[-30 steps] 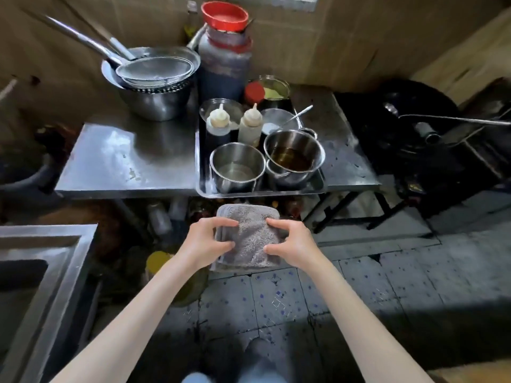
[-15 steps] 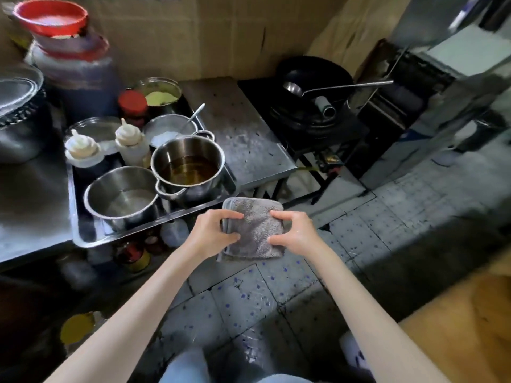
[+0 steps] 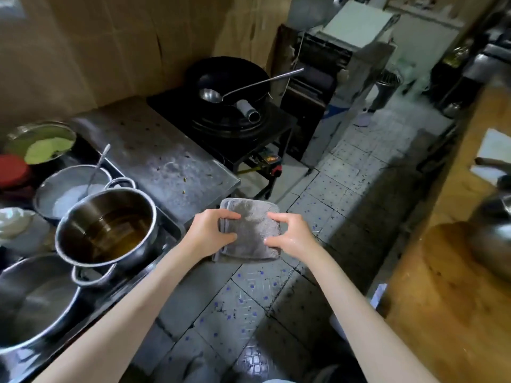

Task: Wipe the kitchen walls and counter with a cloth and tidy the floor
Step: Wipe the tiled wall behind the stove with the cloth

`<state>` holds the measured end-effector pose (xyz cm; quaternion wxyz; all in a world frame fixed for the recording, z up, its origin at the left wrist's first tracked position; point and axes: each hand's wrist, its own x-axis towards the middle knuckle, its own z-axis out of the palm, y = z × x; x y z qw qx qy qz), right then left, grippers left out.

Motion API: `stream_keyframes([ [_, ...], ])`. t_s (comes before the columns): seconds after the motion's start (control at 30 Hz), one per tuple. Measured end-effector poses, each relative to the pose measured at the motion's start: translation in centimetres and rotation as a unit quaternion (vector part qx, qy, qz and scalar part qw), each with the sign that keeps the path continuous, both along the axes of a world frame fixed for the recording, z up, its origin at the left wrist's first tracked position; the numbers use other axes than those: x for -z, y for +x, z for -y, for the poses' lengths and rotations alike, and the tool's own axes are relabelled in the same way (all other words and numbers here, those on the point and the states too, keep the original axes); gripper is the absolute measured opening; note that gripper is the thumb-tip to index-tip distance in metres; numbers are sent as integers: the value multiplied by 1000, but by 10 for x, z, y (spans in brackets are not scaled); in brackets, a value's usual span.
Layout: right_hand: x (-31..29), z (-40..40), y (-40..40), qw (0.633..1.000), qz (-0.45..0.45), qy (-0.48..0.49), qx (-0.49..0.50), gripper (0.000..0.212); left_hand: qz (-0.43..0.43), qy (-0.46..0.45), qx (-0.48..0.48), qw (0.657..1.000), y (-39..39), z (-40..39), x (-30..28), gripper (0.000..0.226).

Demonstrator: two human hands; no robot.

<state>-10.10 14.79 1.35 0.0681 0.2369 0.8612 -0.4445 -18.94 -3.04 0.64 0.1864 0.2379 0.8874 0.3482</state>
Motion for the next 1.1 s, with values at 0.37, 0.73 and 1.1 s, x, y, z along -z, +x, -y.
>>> stream_keyframes([
  [0.37,-6,-31,-53,1000,-9,17,16,70,-24,1,33,999,-64,-35,2,40],
  [0.73,-19,-84,-159,989,-26,43,-140,72,-13,-4,-117,993,-117,-73,-3,40],
  [1.1,-25,-57,-253,968,-30,52,-243,73,-18,10,-261,965,-166,-41,1,42],
])
